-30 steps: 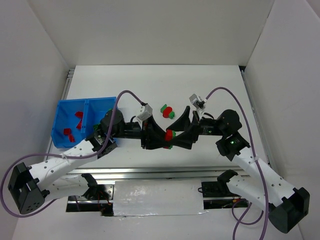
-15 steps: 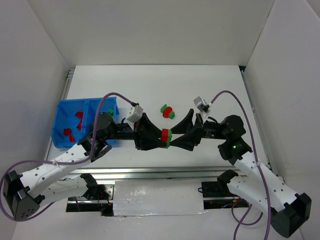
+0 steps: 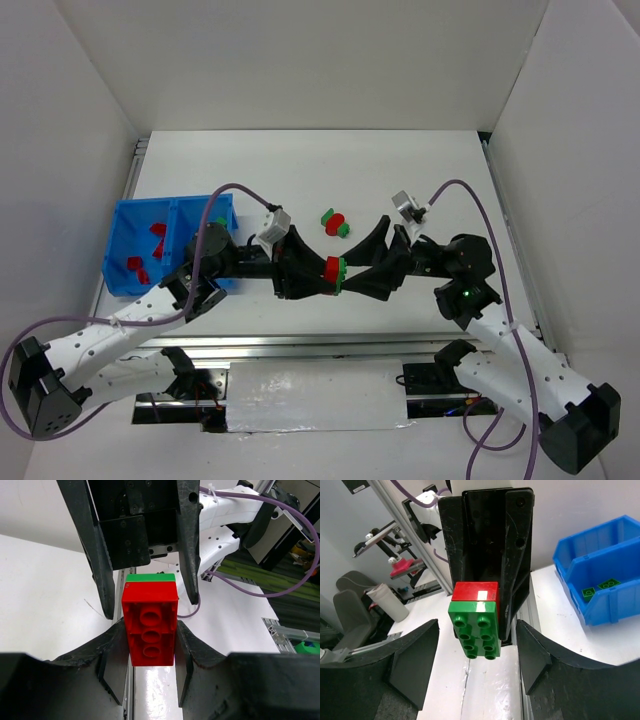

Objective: Sort the legos into containers by color

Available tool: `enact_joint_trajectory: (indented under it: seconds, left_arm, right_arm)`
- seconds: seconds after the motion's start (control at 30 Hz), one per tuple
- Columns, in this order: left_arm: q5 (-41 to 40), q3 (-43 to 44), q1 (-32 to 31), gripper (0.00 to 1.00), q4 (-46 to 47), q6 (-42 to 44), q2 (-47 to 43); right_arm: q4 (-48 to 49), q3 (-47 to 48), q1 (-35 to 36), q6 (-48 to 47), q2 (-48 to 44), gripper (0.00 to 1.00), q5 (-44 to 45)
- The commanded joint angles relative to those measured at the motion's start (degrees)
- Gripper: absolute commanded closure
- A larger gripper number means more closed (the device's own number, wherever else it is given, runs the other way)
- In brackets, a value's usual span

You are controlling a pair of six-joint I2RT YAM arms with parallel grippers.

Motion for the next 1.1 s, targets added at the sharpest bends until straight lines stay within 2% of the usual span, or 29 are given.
enact_joint_trajectory:
  seconds: [0.0,0.1,0.2,0.23,0.3,0.4,0.43,0.57,0.73,0.87,0.9,0.97,1.0,1.03,1.07]
  left_arm:
    - [-0.51,0.43,-0.3,1.0,3.59,1.45,0.44]
    - [-0.86,0.61,-0.3,1.0,3.59,1.44,0.62]
    - [-2.01,0.78,-0.3,1.0,3.06,1.71,0.54]
    - [-2.18,0.78,-0.3,1.0,2.98,1.79,0.53]
    - [-2.88,0.87,-0.3,1.0,2.89,1.88,0.19]
    - [-4.29,0.78,-0.13,1.0,1.92,2.49,-0.69]
    - [-4.47,0.7,-0.04,1.0,1.4,2.76,-1.04]
    - [-2.72,-0.53,2.24,1.0,1.92,1.8,-3.41]
    - [2.38,-2.11,9.18,1.0,2.8,-0.75,-6.14]
    - [2.91,-1.94,15.23,1.0,-0.97,-0.23,-8.42]
    - [1.78,-1.42,16.56,1.0,-6.03,0.64,-8.95]
    - [-7.68,0.94,21.81,1.0,-14.03,3.27,-10.09]
    - [-13.29,2.0,23.76,1.0,-23.04,3.38,-10.1]
    - [-27.7,3.41,26.13,1.0,-28.52,1.46,-9.75]
    - [-34.81,7.42,31.2,1.0,-34.23,0.49,-6.96]
  right_arm:
    - [3.61,-0.59,0.39,1.09,0.24,0.31,1.69]
    - [3.0,-0.42,0.66,0.65,0.51,0.36,1.78]
    - [0.98,-0.24,0.57,-0.84,0.16,0.49,2.57]
    - [0.45,-0.33,0.57,-1.28,0.07,0.6,3.01]
    - [-1.39,-0.41,0.66,-2.78,-0.63,0.69,3.53]
    - [-4.55,-0.59,0.57,-5.32,-1.77,0.96,4.85]
    - [-5.26,-0.85,0.57,-6.37,-2.04,1.0,5.46]
    - [-4.65,-2.17,0.57,-8.14,-3.1,1.0,5.04]
    - [-3.78,-2.44,-0.4,-9.11,-2.22,1.0,3.63]
    - [-3.24,-2.87,-2.94,-8.76,-1.87,1.0,3.19]
    - [-3.59,-2.88,-3.47,-8.76,-1.78,1.0,3.45]
    - [-6.13,-2.44,-4.62,-9.46,-1.51,1.0,4.15]
    - [-7.71,-2.09,-4.7,-10.24,-1.51,1.0,5.98]
    - [-11.38,-1.13,-4.7,-12.25,-1.51,1.0,6.78]
    - [-12.55,-0.86,-4.7,-12.97,-1.51,1.0,7.31]
